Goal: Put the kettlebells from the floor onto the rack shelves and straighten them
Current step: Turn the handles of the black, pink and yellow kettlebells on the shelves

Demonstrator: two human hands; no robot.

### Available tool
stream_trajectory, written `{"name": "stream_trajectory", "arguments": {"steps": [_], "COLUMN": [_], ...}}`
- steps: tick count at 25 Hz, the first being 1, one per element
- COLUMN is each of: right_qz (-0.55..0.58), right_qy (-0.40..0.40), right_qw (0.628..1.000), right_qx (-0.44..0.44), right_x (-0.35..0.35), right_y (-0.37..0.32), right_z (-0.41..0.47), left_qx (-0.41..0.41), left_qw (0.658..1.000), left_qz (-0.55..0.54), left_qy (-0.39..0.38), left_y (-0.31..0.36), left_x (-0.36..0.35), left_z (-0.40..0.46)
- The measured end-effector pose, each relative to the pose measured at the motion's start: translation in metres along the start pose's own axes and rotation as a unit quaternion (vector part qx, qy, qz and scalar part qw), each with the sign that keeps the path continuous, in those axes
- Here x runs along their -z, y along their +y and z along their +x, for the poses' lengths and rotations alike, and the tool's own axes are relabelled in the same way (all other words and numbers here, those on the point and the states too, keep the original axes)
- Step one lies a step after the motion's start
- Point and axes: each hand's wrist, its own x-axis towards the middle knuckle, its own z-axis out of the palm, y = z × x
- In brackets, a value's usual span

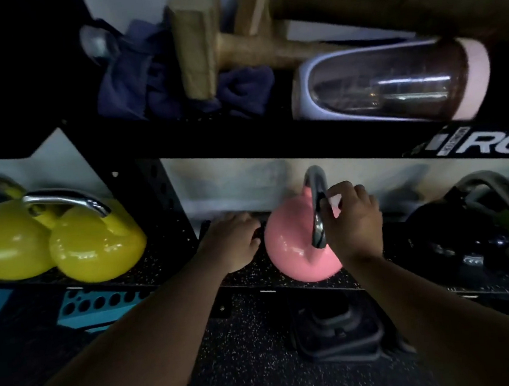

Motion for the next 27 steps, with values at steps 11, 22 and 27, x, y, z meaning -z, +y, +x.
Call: {"name": "stream_trajectory", "arguments": {"steps": [11,22,27], "right_qz": [-0.01,0.008,0.004], "right_qy": [-0.152,-0.135,-0.175], "right_qw": [0.955,0.973,0.972], "right_qx": [0.256,0.189,0.159], "right_x": [-0.097,-0.19,-0.223], "right_y": [-0.205,-0.365,-0.375], "right_z": [-0.058,-0.085,-0.065], "left_qx": [0.108,0.076,0.183], "left_qw": [0.986,0.984,0.975], "left_qz": [0.117,0.143,-0.011], "left_qy": [0.049,0.073,0.127], "left_y": [-0.203,-0.371,-0.37], "left_x": [0.046,0.091,0.102], "left_z": [-0.143,-0.198,-0.161]}}
